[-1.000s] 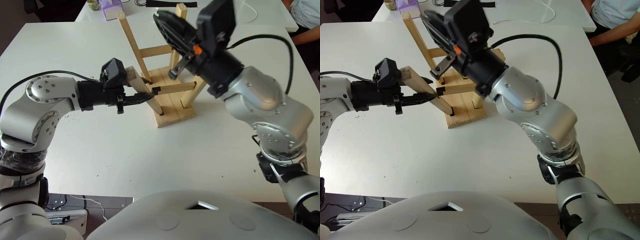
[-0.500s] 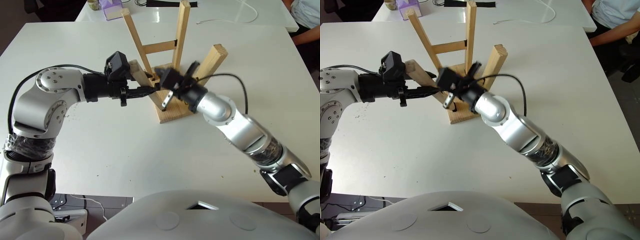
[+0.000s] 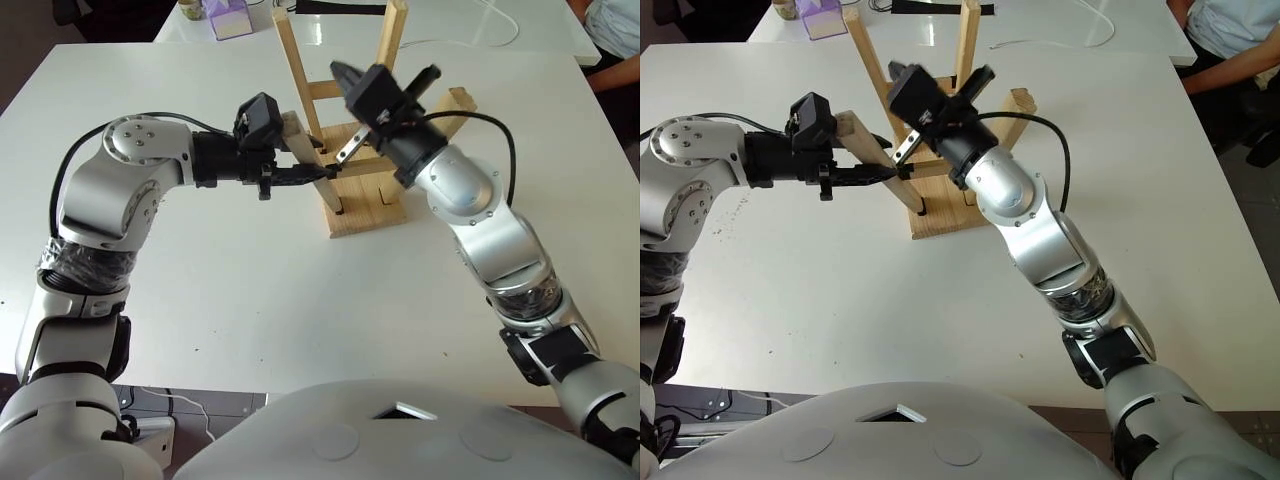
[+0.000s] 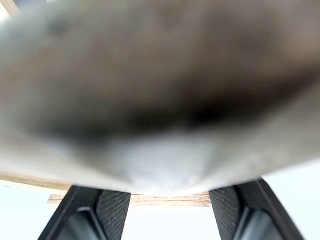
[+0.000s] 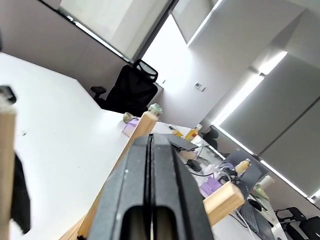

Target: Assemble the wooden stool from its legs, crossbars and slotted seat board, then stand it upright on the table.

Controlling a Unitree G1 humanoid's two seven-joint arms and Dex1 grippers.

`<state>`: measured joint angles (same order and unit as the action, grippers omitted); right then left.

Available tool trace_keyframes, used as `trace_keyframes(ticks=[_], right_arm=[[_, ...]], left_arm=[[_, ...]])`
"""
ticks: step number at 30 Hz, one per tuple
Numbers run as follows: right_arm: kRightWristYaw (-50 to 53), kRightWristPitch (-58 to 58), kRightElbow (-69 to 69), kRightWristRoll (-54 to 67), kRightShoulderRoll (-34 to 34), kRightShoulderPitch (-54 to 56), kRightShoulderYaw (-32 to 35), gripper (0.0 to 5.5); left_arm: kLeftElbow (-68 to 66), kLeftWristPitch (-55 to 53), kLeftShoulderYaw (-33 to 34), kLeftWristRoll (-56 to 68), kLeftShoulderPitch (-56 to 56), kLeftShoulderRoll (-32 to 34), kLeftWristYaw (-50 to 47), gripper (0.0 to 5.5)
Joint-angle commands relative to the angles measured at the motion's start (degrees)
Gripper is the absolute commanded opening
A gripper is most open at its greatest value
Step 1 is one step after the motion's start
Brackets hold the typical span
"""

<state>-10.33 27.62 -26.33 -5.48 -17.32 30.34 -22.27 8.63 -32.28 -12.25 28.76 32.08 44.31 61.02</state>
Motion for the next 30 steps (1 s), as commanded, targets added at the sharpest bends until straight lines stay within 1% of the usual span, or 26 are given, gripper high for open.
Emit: trace_keyframes(ticks=[1, 2, 4, 5, 6, 7, 9, 12, 13, 14, 15, 16, 18, 20, 23, 25, 28, 30], right_arm=[[2.50, -4.52, -0.41, 0.53, -6.36, 5.81, 20.56, 0.00], [2.31, -4.38, 0.20, 0.94, -8.66, 5.90, 25.06, 0.00], [2.22, 0.17, 3.25, 4.94, -11.36, 4.43, 36.81, 0.00], [2.08, 2.19, 4.86, 5.68, -12.48, 2.77, 40.50, 0.00], [1.07, 4.54, 5.99, 5.52, -13.59, -0.44, 41.96, 0.00], [-0.31, 6.68, 5.92, 5.41, -13.96, -4.15, 41.33, 0.00], [-3.69, 10.63, 2.13, 8.64, -10.87, -10.31, 36.14, 0.00], [-8.47, 14.36, -7.08, 18.13, -0.79, -15.83, 19.12, 0.00], [-8.87, 15.58, -9.88, 21.40, 3.93, -16.86, 13.21, 0.00], [-8.91, 16.43, -11.76, 23.87, 7.65, -17.30, 8.96, 0.00], [-8.46, 17.34, -13.09, 26.45, 11.21, -17.38, 6.29, 0.00], [-8.27, 18.18, -14.10, 28.23, 13.44, -17.46, 5.07, 0.00], [-8.48, 19.38, -14.91, 28.82, 14.07, -17.73, 5.49, 0.00], [-9.61, 19.42, -14.45, 26.61, 11.19, -18.25, 7.52, 0.00], [-9.73, 18.29, -10.33, 22.94, 6.21, -16.63, 16.10, 0.00], [-8.98, 16.10, -7.34, 19.93, 1.41, -15.95, 21.90, 0.00], [-4.53, 13.06, -3.99, 15.29, -4.56, -14.20, 32.42, 0.00], [-0.82, 10.94, -3.82, 11.11, -7.02, -13.85, 35.32, 0.00]], left_arm=[[-3.69, -1.15, -5.33, -5.37, -0.13, 0.81, 2.88, 2.04], [-3.99, -1.11, -5.34, -5.54, 0.04, 0.97, 2.95, 2.04], [-4.01, -1.21, -5.23, -5.61, -0.05, 1.47, 3.04, 2.04], [-3.85, -1.39, -5.17, -5.54, -0.20, 1.74, 3.13, 2.04], [-3.88, -1.31, -5.40, -5.74, -0.30, 2.00, 3.40, 2.04], [-4.04, -1.01, -5.74, -6.10, -0.36, 2.17, 3.66, 2.04], [-4.44, -0.79, -6.31, -6.40, 0.03, 2.15, 4.25, 2.04], [-5.07, -0.43, -7.30, -6.86, 1.27, 1.70, 5.80, 2.04], [-5.66, -0.15, -7.81, -7.13, 1.90, 1.29, 6.59, 2.04], [-6.54, 0.44, -8.60, -7.74, 2.62, 0.69, 7.19, 2.04], [-7.29, 0.95, -9.46, -8.14, 3.37, 0.00, 7.90, 2.04], [-7.68, 1.16, -9.97, -8.38, 3.85, -0.53, 8.41, 2.04], [-7.74, 1.20, -10.04, -8.53, 4.00, -0.84, 8.90, 2.04], [-7.58, 1.10, -9.52, -8.47, 3.70, -0.96, 8.84, 2.04], [-6.14, 0.29, -7.92, -7.87, 2.74, -0.71, 7.72, 2.04], [-4.60, -0.50, -6.68, -7.61, 2.18, -0.15, 7.49, 2.04], [-2.13, -2.55, -4.49, -6.83, 1.70, 1.73, 7.28, 2.04], [-0.89, -3.52, -3.34, -6.64, 0.88, 3.03, 7.12, 2.04]])
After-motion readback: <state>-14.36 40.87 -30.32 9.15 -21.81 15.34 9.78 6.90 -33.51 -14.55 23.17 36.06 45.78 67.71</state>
